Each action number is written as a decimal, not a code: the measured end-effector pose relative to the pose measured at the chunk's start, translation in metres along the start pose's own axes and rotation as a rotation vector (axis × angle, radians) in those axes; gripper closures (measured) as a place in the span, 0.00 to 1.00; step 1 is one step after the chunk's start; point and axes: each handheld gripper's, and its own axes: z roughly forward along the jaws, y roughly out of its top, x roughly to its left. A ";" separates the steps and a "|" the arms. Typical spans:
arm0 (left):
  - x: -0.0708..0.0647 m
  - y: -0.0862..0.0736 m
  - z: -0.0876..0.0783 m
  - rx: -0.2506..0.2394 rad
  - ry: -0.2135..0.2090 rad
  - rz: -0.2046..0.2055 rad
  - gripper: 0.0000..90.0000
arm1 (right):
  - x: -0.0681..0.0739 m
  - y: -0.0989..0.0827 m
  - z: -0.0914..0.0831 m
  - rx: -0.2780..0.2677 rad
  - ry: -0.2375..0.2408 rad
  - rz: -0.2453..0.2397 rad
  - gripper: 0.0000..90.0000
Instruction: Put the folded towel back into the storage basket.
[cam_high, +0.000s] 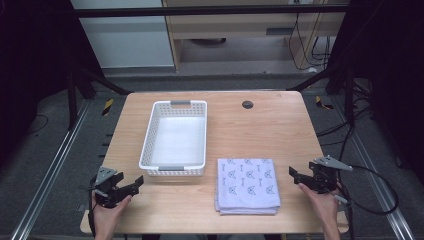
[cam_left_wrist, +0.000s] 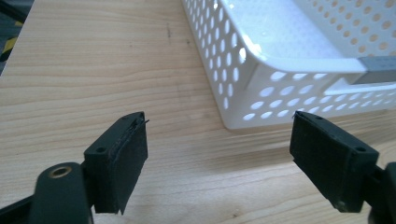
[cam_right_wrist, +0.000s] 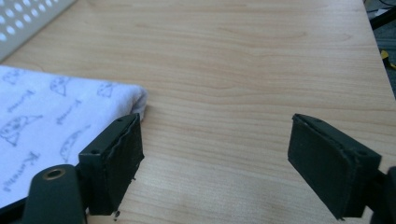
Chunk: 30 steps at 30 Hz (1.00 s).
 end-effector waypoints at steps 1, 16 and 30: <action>-0.002 0.000 -0.001 -0.009 -0.001 0.000 0.21 | 0.000 0.000 -0.001 -0.007 0.002 0.003 0.21; -0.024 0.000 -0.004 -0.015 -0.035 0.049 0.23 | 0.013 0.004 -0.007 -0.055 0.023 -0.060 0.22; -0.039 0.001 -0.006 -0.019 -0.061 0.084 0.24 | 0.028 0.016 -0.014 -0.084 0.073 -0.084 0.22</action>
